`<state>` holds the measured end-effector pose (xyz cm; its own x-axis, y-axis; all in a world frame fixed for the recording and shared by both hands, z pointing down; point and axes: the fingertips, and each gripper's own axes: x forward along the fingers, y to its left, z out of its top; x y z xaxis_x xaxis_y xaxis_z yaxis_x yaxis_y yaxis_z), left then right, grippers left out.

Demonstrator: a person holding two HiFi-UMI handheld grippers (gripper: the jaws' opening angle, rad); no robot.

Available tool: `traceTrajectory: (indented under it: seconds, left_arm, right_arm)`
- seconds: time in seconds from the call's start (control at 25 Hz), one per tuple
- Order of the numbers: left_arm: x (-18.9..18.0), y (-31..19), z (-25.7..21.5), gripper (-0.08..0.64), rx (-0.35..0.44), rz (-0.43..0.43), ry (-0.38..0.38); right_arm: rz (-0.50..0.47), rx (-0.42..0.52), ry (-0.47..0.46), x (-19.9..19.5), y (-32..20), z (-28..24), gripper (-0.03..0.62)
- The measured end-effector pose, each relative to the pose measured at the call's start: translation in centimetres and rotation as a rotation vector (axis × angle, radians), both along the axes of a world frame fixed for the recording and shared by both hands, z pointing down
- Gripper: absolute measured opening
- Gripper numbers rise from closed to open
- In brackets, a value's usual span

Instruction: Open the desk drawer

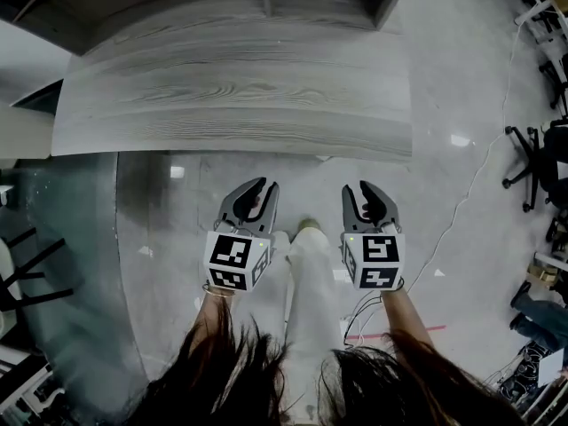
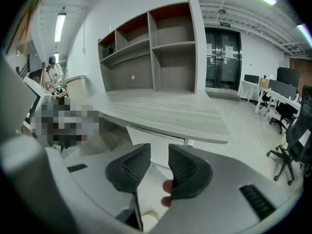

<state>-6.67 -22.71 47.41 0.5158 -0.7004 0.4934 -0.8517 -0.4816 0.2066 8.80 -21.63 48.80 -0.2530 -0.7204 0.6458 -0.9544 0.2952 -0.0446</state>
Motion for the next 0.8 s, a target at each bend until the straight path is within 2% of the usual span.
traceTrajectory:
  seconds: [0.8]
  left_arm:
    - [-0.8, -2.2, 5.8, 0.08, -0.012, 0.035, -0.028]
  right_arm:
    - [0.019, -0.079, -0.024, -0.4, -1.3, 7.0, 0.153]
